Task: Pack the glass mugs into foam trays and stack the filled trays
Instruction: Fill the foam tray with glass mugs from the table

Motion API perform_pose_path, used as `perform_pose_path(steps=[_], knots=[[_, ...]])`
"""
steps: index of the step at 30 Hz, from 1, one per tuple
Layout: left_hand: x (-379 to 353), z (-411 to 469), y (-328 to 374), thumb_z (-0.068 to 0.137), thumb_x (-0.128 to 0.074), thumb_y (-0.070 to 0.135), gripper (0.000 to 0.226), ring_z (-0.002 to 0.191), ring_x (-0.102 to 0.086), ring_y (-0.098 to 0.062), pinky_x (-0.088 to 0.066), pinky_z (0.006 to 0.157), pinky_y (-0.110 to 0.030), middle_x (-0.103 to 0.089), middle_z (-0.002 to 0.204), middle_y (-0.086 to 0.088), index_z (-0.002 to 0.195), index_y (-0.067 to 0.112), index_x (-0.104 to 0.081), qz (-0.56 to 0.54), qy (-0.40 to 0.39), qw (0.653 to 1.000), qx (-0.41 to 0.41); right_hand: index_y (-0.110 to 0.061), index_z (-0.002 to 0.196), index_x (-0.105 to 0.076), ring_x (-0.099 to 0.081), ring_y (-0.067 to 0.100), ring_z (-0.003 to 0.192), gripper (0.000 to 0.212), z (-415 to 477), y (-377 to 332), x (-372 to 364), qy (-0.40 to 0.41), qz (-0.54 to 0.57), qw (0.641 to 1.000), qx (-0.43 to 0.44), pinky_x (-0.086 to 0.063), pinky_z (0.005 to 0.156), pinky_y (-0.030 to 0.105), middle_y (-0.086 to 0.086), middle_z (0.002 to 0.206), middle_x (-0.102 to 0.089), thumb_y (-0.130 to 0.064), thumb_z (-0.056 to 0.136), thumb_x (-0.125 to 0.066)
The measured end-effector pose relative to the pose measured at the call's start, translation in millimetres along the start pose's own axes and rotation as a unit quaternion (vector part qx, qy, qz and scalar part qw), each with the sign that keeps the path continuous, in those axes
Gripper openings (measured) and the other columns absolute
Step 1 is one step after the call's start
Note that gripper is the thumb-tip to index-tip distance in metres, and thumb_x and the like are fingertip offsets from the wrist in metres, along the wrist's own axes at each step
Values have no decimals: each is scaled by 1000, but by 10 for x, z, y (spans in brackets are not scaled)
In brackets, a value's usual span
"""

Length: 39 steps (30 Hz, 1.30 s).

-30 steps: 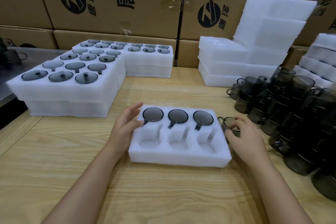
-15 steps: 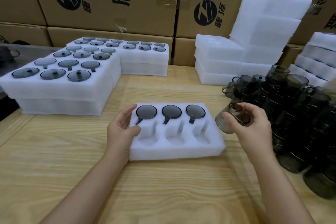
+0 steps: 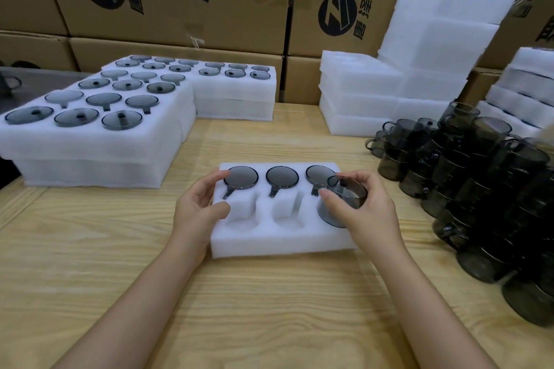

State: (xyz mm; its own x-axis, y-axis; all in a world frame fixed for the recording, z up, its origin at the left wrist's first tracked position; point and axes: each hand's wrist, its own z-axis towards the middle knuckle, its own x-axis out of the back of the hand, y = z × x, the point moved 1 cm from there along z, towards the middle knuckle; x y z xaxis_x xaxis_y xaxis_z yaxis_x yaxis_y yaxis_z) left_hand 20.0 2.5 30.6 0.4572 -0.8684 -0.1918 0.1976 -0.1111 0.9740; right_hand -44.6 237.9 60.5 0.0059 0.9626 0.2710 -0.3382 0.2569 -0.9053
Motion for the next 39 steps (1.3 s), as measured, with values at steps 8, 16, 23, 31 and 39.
perform_pose_path(steps=[8, 16, 23, 31, 39], knots=[[28, 61, -28, 49, -49, -1, 60, 114, -52, 12, -49, 77, -14, -56, 120, 23, 98, 26, -70, 0, -8, 1000, 10, -33, 108, -56, -48, -6, 91, 44, -56, -6, -107, 12, -144, 986, 77, -35, 80, 5, -25, 96, -55, -42, 69, -73], [19, 24, 126, 66, -58, -12, 55, 127, -46, -1, -43, 89, -18, -50, 138, 9, 105, 26, -65, 104, -16, 994, -13, -24, 127, -58, -47, 5, 118, 58, -93, 59, -12, -44, -220, 969, 106, -36, 105, 40, -18, 120, -56, -61, 86, -41], [-777, -416, 587, 92, -36, 38, 59, 141, -14, 4, -9, 114, -16, -11, 154, 19, 149, 24, -28, 392, -205, 862, -249, -38, 128, -49, -38, -18, 123, 39, -49, 143, 14, -38, 104, 993, -31, -29, 94, -3, -26, 135, -47, -47, 97, -28], [-1769, -133, 346, 102, -14, 49, 61, 148, 4, -12, 5, 118, -39, 0, 162, 2, 153, 16, -10, 546, -299, 766, -161, -28, 101, -59, -61, -15, 88, 29, 59, 299, -22, -65, 128, 987, -72, -47, 71, 8, -21, 97, -66, -12, 100, -35], [-1714, -141, 29, 94, -13, 65, 75, 145, 12, -3, 20, 114, -44, -12, 161, 4, 153, 18, -9, 548, -296, 773, -118, -32, 104, -65, -67, 5, 95, 33, 21, 325, -46, -121, 249, 955, -102, -46, 93, 41, -17, 99, -71, -46, 75, -59]])
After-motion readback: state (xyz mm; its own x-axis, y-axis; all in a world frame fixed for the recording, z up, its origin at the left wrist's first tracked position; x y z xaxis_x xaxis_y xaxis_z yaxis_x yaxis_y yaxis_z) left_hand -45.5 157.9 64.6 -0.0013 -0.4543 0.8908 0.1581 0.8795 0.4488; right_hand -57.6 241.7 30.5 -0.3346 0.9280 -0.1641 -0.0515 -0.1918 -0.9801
